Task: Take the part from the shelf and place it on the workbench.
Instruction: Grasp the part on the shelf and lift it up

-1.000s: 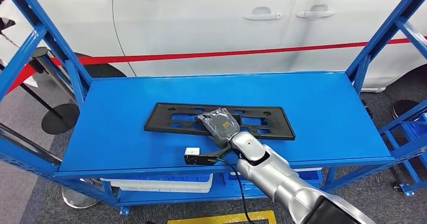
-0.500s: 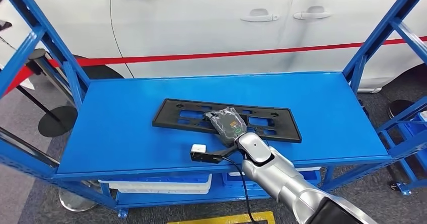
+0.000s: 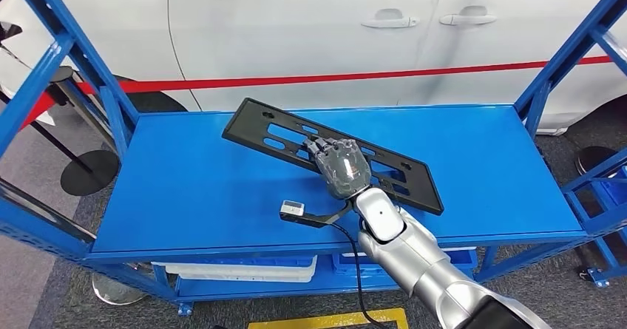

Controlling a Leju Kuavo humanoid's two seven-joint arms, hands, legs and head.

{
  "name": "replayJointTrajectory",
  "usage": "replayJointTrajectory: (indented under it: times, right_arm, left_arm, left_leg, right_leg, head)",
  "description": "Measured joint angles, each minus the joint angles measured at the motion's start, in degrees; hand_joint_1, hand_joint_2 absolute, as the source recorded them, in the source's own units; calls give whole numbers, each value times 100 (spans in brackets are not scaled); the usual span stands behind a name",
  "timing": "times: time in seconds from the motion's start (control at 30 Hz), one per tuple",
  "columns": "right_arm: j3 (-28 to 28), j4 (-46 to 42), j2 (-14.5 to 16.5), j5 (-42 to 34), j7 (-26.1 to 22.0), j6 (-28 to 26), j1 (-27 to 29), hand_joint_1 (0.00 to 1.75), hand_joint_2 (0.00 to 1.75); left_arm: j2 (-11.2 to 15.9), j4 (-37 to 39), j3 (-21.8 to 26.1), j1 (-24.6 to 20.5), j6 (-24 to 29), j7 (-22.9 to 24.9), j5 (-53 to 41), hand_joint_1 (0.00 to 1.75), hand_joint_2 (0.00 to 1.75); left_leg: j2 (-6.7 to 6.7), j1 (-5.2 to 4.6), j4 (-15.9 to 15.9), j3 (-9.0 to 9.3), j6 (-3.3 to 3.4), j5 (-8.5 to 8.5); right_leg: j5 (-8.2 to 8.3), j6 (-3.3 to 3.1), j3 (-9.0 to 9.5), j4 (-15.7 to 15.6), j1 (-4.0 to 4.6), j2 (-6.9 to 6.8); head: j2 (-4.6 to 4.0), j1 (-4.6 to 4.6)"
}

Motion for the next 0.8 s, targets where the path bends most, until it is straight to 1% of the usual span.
replayJointTrajectory:
  times: [0.03, 0.07, 0.1, 0.13, 0.17, 0.2, 0.23, 0.27, 0.3, 0.33, 0.37, 0.4, 0.43, 0.47, 0.5, 0.57, 0.6, 0.63, 0.67, 0.7, 0.77, 0.8]
  right_arm:
    - [-57, -52, -3, 173, 41, -7, -1, 175, 175]
    - [-111, -94, -8, 327, 79, -9, -6, 175, 175]
    - [-155, -124, -14, 463, 112, -11, -21, 175, 175]
    - [-192, -143, -22, 574, 142, -12, -53, 175, 175]
    - [-218, -153, -29, 649, 160, -12, -107, 175, 175]
    - [-232, -158, -38, 698, 160, -13, -176, 175, 175]
    - [-241, -158, -53, 718, 139, -13, -261, 175, 175]
    - [-248, -155, -74, 721, 99, -13, -350, 175, 175]
    - [-252, -151, -97, 715, 50, -13, -439, 175, 175]
    - [-256, -147, -119, 701, 6, -13, -531, 175, 175]
    - [-258, -144, -136, 684, -22, -13, -621, 175, 175]
    - [-262, -143, -149, 670, -38, -13, -709, 175, 175]
    - [-266, -143, -161, 655, -46, -13, -791, 175, 175]
    - [-270, -143, -175, 643, -57, -14, -867, 175, 175]
    - [-273, -144, -188, 634, -69, -15, -929, 175, 175]
    - [-274, -145, -209, 624, -95, -20, -1010, 175, 175]
    - [-274, -146, -215, 624, -100, -21, -1030, 175, 175]
    - [-274, -148, -221, 625, -102, -22, -1047, 175, 175]
    - [-274, -150, -229, 625, -102, -22, -1067, 175, 175]
    - [-274, -151, -240, 624, -102, -23, -1086, 175, 175]
    - [-274, -152, -262, 623, -102, -24, -1107, 175, 175]
    - [-273, -152, -270, 623, -102, -24, -1103, 175, 175]
  left_arm:
    - [-6, 0, -1, 2, -5, -1, -2, 0, 175]
    - [-10, 0, -2, 4, -7, -3, -4, 0, 175]
    - [-11, 0, -3, 7, -10, -7, -5, 0, 175]
    - [-12, 0, -4, 7, -13, -11, -5, 0, 175]
    - [-13, 0, -4, 7, -14, -15, -5, 0, 175]
    - [-13, 0, -4, 8, -16, -17, -3, 0, 175]
    - [-13, 0, -4, 10, -17, -18, 0, 0, 175]
    - [-12, 0, -4, 13, -18, -18, 4, 0, 175]
    - [-11, 0, -3, 19, -14, -17, 10, 0, 175]
    - [-10, 0, -2, 24, -3, -14, 19, 0, 175]
    - [-9, 0, -1, 27, 14, -8, 32, 0, 175]
    - [-9, 0, -1, 28, 34, -1, 45, 0, 175]
    - [-8, 0, 1, 26, 52, 7, 61, 0, 175]
    - [-8, 0, 1, 24, 62, 17, 79, 0, 175]
    - [-8, 0, 2, 22, 67, 31, 91, 0, 175]
    - [-6, 0, 3, 26, 67, 62, 103, 0, 175]
    - [-6, 0, 4, 30, 67, 74, 100, 0, 175]
    - [-6, 0, 4, 30, 67, 80, 98, 0, 175]
    - [-7, 0, 4, 26, 67, 82, 96, 0, 175]
    - [-8, 0, 4, 21, 67, 83, 96, 0, 175]
    - [-8, 0, 4, 17, 67, 83, 96, 0, 175]
    - [-8, 0, 4, 18, 67, 83, 96, 0, 175]
  left_leg:
    - [1, -3, -11, -7, -29, 3]
    - [2, -6, -27, -3, -62, 4]
    - [5, -7, -15, -2, -90, -19]
    - [10, -10, 53, -26, -116, -80]
    - [13, -12, 240, -106, -133, -199]
    - [17, -6, 538, -243, -142, -360]
    - [19, -4, 917, -428, -151, -530]
    - [19, -2, 1289, -618, -160, -662]
    - [19, -1, 1529, -752, -168, -702]
    - [20, 1, 1582, -801, -175, -638]
    - [21, 3, 1404, -740, -176, -470]
    - [22, 5, 1058, -595, -170, -241]
    - [26, 4, 680, -424, -156, -62]
    - [26, -2, 352, -281, -135, 58]
    - [24, -8, 155, -198, -112, 108]
    - [13, -25, 56, -172, -59, 102]
    - [11, -17, 42, -169, -26, 117]
    - [11, -9, 16, -159, 9, 133]
    - [12, 2, -10, -149, 41, 151]
    - [14, 13, -31, -139, 66, 164]
    - [16, 12, -35, -138, 87, 166]
    - [15, 11, -34, -138, 89, 163]
  right_leg:
    - [-13, -12, 8, -30, 14, 0]
    - [-13, -31, 13, -55, 6, 1]
    - [-2, -53, 31, -92, -7, 0]
    - [10, -81, 54, -131, -23, -3]
    - [23, -108, 76, -167, -37, -5]
    - [27, -126, 91, -180, -37, -7]
    - [23, -143, 93, -176, -32, -7]
    - [17, -154, 92, -167, -25, -6]
    - [9, -160, 92, -155, -21, -7]
    - [-2, -164, 92, -139, -21, -6]
    - [-15, -159, 93, -118, -23, -4]
    - [-34, -148, 95, -93, -27, 0]
    - [-55, -130, 93, -65, -25, 2]
    - [-72, -109, 79, -32, -17, 5]
    - [-80, -83, 63, -10, -10, 4]
    - [-73, -36, 37, 2, 3, 0]
    - [-78, -9, 32, 0, -1, -1]
    - [-116, 19, 18, 37, -7, -2]
    - [-202, 49, -36, 156, -17, -1]
    - [-341, 79, -140, 383, -31, 0]
    - [-665, 129, -475, 1082, -59, -1]
    - [-751, 147, -627, 1380, -75, -2]
  head:
    - [1, -1]
    - [1, -1]
    - [1, -3]
    - [1, -5]
    - [1, -9]
    - [1, -12]
    - [1, -14]
    - [1, -16]
    - [1, -16]
    - [1, -16]
    - [1, -16]
    - [1, -16]
    - [1, -15]
    - [1, -14]
    - [1, -11]
    - [1, -9]
    - [1, -9]
    - [1, -6]
    - [1, 1]
    - [1, 6]
    - [1, 13]
    - [0, 13]
